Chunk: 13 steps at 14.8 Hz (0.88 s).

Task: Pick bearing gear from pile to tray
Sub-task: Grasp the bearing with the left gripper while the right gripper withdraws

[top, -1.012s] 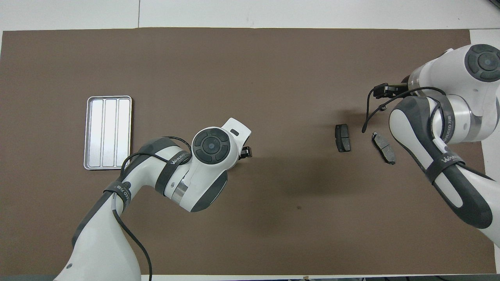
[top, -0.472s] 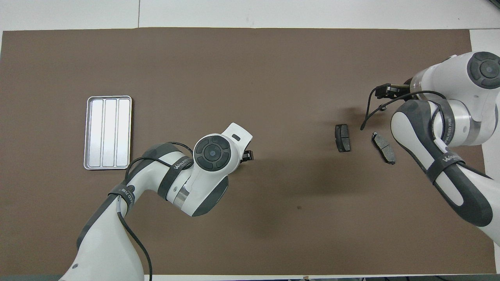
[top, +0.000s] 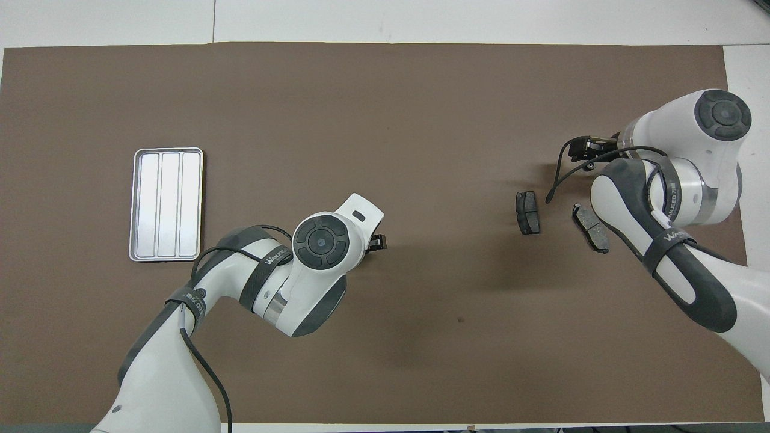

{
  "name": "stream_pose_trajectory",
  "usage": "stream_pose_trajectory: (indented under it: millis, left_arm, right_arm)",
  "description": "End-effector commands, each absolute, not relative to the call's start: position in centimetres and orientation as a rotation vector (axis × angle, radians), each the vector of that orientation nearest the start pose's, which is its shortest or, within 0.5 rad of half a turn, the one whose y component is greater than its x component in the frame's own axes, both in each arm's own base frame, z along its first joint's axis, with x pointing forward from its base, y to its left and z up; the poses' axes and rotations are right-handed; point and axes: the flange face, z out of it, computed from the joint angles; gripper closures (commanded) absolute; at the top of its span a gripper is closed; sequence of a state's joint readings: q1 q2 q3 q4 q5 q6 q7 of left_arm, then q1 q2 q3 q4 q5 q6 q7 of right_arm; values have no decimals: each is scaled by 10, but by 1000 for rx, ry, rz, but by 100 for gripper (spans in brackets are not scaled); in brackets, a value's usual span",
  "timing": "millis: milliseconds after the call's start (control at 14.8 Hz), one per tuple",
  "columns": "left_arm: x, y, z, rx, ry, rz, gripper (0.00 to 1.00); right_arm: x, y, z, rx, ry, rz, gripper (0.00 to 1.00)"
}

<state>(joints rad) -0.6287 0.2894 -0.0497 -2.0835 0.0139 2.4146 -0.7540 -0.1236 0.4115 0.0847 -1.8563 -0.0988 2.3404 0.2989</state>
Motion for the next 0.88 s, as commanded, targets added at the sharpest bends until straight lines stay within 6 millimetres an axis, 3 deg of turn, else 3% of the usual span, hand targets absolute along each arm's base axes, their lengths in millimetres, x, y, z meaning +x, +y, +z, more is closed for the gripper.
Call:
stream_pose_trajectory:
  millis: [0, 405, 540, 675, 810]
  left_arm:
    - [451, -360, 294, -3184, -101, -62, 17]
    - [454, -362, 300, -3176, -99, -50, 95]
    - [461, -365, 308, -3170, -99, -42, 100]
    - [475, -362, 331, -3154, -88, -29, 100]
    - [496, -336, 370, -3145, -64, -16, 100]
  right_arm:
    - [643, -33, 298, -3117, 477, -112, 5]
    - [638, -34, 289, -3127, 476, -41, 9]
    - [638, -34, 289, -3133, 465, -44, 10]
    - [638, -38, 288, -3137, 464, -50, 12]
    - [641, -39, 283, -3135, 464, -59, 12]
